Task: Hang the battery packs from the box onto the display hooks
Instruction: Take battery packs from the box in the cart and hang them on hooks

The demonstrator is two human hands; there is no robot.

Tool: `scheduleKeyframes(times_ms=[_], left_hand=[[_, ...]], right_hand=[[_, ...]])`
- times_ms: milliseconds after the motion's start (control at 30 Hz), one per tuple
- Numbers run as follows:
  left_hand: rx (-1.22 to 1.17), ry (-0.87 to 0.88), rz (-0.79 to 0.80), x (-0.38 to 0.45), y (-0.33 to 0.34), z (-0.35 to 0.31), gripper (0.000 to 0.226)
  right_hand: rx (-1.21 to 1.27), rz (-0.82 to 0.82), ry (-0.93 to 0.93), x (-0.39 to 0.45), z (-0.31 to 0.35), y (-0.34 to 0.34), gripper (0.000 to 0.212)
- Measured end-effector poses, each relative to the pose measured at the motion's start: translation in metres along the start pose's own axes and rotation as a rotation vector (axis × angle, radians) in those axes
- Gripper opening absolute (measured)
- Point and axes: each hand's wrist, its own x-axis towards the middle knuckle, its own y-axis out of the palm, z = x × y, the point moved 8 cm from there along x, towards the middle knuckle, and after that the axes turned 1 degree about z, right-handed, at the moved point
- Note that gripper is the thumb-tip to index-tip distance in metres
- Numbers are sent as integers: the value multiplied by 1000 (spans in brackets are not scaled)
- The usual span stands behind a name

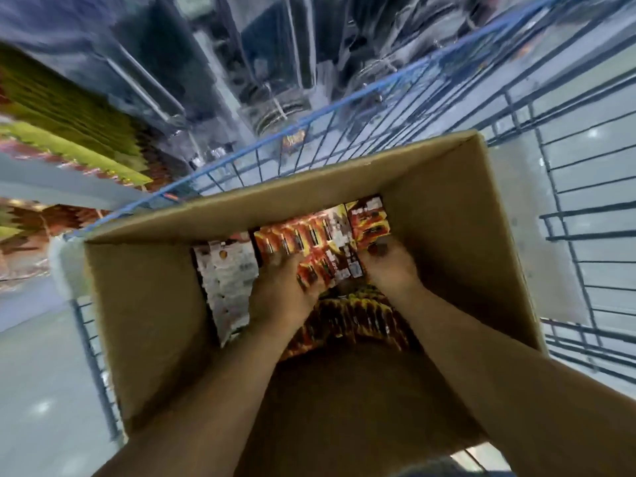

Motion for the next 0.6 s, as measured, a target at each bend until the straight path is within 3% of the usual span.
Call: scheduleKeyframes(times_ms=[333, 600], left_hand=[[363, 35, -70, 29, 47, 15, 90], [155, 97, -13, 16, 44, 19, 44]], right_hand=[[18, -60, -82, 50, -3, 35, 47], [71, -65, -120, 64, 5, 47, 25]])
